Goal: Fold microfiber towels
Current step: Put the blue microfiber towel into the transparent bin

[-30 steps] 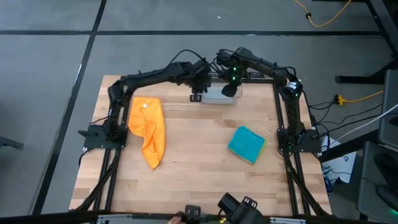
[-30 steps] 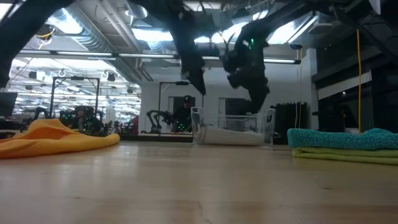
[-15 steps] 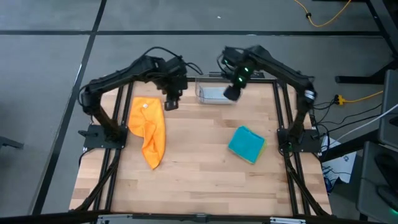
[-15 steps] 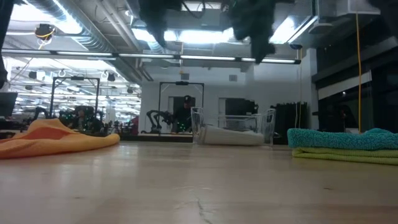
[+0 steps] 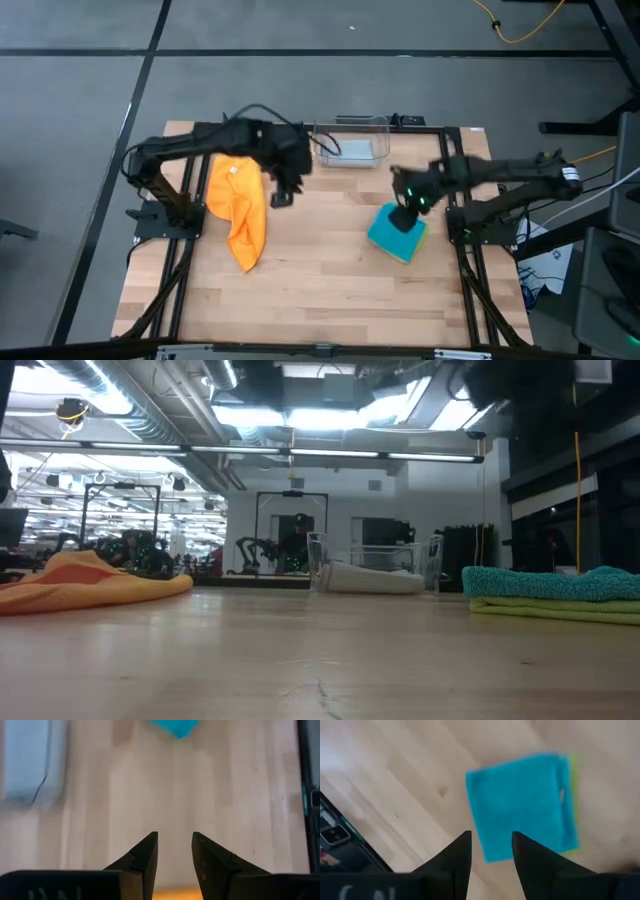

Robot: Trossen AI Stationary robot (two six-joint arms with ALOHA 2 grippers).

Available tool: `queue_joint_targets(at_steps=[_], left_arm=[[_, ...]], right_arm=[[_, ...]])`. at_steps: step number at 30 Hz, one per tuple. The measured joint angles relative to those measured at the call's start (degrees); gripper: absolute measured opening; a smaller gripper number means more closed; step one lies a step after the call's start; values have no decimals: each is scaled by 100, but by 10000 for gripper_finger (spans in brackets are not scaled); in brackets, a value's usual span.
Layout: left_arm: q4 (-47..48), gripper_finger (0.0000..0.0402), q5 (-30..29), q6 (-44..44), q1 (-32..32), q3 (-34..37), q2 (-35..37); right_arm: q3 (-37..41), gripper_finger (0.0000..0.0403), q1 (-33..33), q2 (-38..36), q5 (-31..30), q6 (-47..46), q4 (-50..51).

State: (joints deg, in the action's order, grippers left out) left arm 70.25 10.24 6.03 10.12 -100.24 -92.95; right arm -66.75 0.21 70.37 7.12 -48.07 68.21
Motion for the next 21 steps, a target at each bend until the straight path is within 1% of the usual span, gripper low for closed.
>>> queue_joint_targets(at_steps=[4, 6, 8, 10, 12, 14, 15, 16, 19, 21], left_arm=[[-1724, 110, 0, 10, -504, 736, 7], [-2901, 110, -1, 108, -727, 1168, -4], [-4145, 110, -34, 299, -906, 1581, -86], [-5037, 110, -43, 504, -1037, 1964, -157], [-6058, 110, -21, 781, -1114, 2182, -299], [-6559, 110, -2, 1044, -1135, 2313, -477], [-6955, 110, -5, 1157, -1125, 2293, -656], [-7159, 110, 10, 1243, -1092, 2286, -834], [-7424, 110, 293, 1327, -926, 1950, -1551], [-7226, 110, 414, 1347, -826, 1604, -1980]], right_arm=[[1016, 142, 835, -349, -273, -912, -773], [1406, 142, 1188, -435, -367, -1229, -1195], [1666, 142, 1485, -455, -489, -1402, -1599], [1822, 142, 1724, -453, -607, -1499, -1869], [1882, 142, 1912, -448, -802, -1526, -2056], [1880, 142, 2063, -459, -1062, -1341, -2050], [1880, 142, 2103, -459, -1195, -1208, -2030], [1882, 142, 2125, -459, -1301, -1074, -1989], [1879, 142, 2140, -470, -1431, -918, -1938], [1880, 142, 2148, -470, -1512, -1024, -1857]])
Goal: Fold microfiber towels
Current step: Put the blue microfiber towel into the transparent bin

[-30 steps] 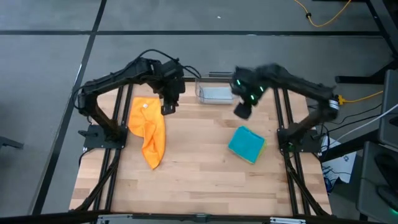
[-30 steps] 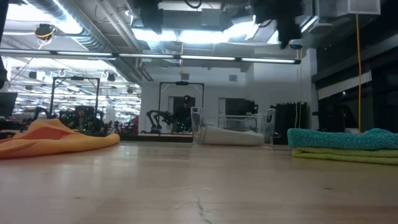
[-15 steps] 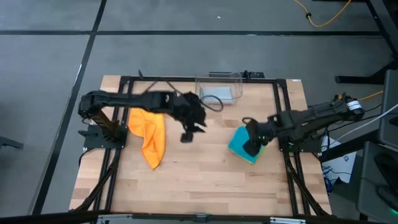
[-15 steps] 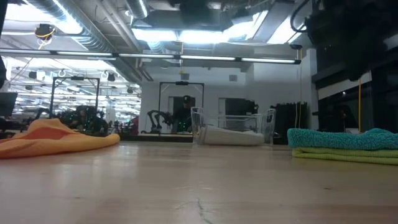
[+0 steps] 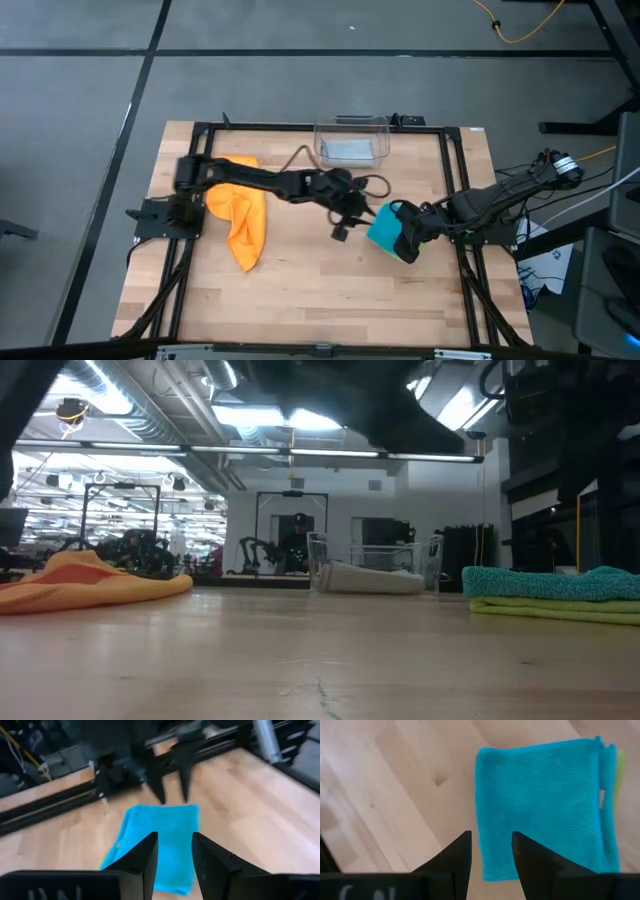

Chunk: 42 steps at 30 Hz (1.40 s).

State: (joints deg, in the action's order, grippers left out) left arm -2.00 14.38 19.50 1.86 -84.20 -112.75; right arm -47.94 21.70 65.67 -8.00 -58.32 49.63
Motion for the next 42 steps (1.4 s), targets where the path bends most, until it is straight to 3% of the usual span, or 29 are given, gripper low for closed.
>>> queue_joint_targets(at_steps=[7, 11, 17, 28, 42], left_arm=[[1420, 110, -22, -37, -25, -991, -518], [1499, 110, -21, -72, -208, -1014, -518], [1945, 110, -240, 209, -423, -1014, -518], [1692, 110, -346, 923, -480, -1006, -965], [1051, 110, -545, 1541, -400, -1013, -1524]], right_arm=[[0, 142, 820, 0, -204, -957, 682], [0, 142, 1610, 3, -972, -1602, 742], [-4, 136, 2444, 438, -1806, -1297, 344], [-4, 129, 2419, 1678, -1726, -1195, 237], [-4, 128, 2341, 2352, -1583, -1190, -292]])
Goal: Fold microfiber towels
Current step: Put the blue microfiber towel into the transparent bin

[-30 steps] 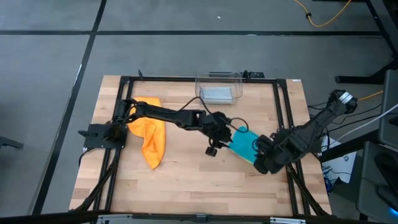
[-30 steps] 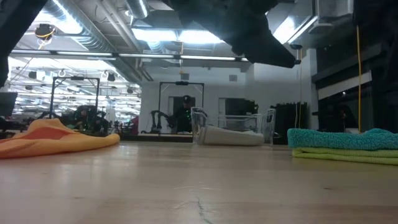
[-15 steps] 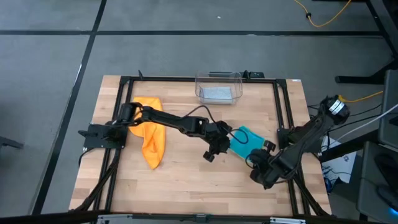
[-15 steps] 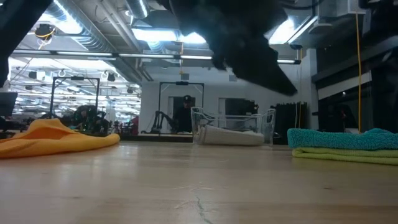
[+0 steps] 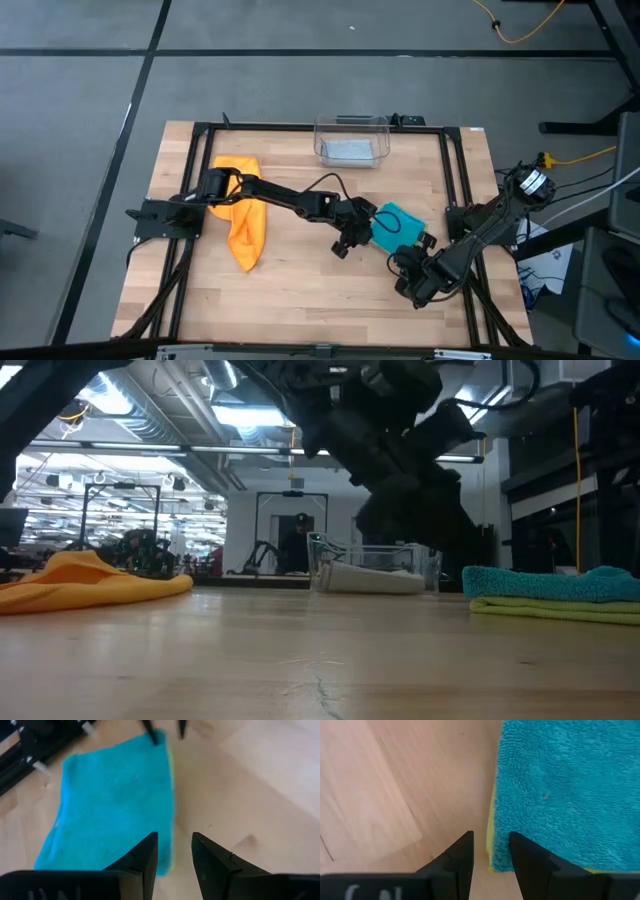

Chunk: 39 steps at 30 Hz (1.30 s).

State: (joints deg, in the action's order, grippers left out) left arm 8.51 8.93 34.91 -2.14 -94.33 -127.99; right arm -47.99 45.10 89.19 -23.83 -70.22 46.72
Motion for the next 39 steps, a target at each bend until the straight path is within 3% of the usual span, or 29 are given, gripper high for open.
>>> queue_joint_targets(at_steps=[10, 21, 39], left_arm=[[-196, 112, -245, -139, 154, -54, -203], [-144, 144, -39, -179, 154, -54, -194], [-468, 141, -218, -299, 119, -52, -439]], right_arm=[[-2, 128, -113, 94, -2, -17, -41], [-1, 128, -113, 94, 30, -32, -18], [354, 124, -111, 116, 295, -433, -266]])
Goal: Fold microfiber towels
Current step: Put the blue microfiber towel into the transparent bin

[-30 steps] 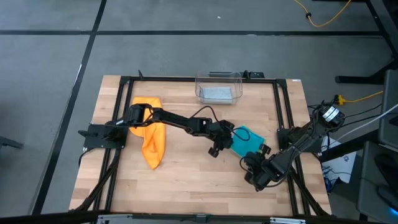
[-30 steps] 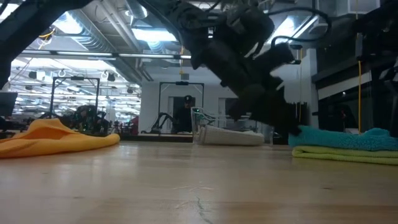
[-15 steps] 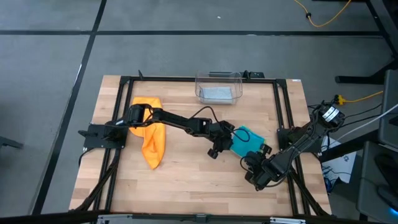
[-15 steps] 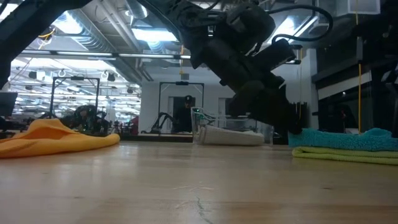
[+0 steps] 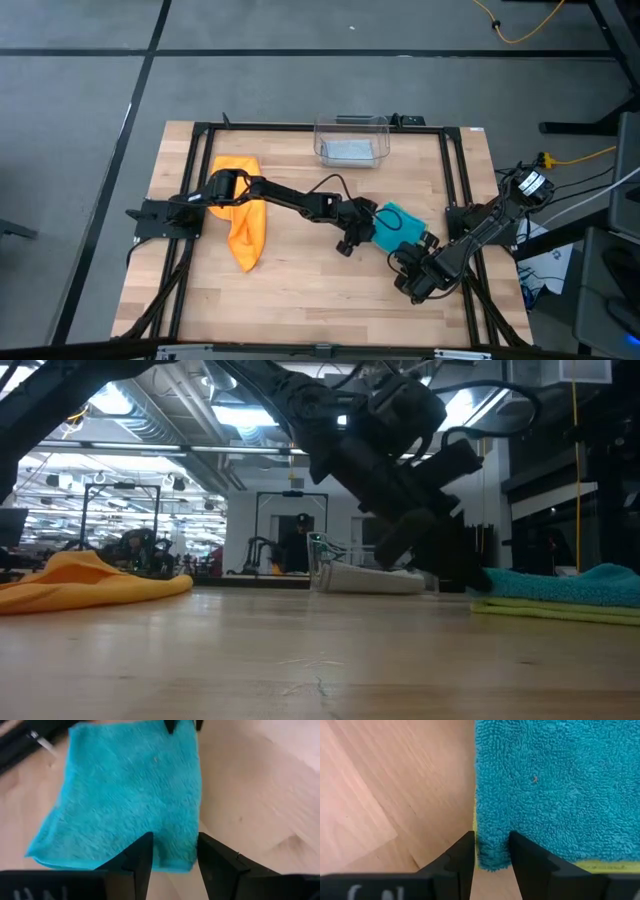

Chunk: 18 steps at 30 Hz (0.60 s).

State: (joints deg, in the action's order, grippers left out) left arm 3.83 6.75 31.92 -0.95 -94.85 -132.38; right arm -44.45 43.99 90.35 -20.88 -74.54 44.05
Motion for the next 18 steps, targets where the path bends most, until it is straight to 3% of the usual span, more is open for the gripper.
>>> queue_joint_targets(at_steps=[9, 14, 18], left_arm=[[-22, 127, -27, -30, 1, 0, 0], [115, 66, -249, -36, 0, 0, 0], [144, 9, -467, -48, -38, 0, 37]], right_arm=[[0, 66, 0, 0, -2, 0, -15], [0, 15, 0, 0, -8, 0, -52], [-4, 9, 0, 0, -18, -43, -128]])
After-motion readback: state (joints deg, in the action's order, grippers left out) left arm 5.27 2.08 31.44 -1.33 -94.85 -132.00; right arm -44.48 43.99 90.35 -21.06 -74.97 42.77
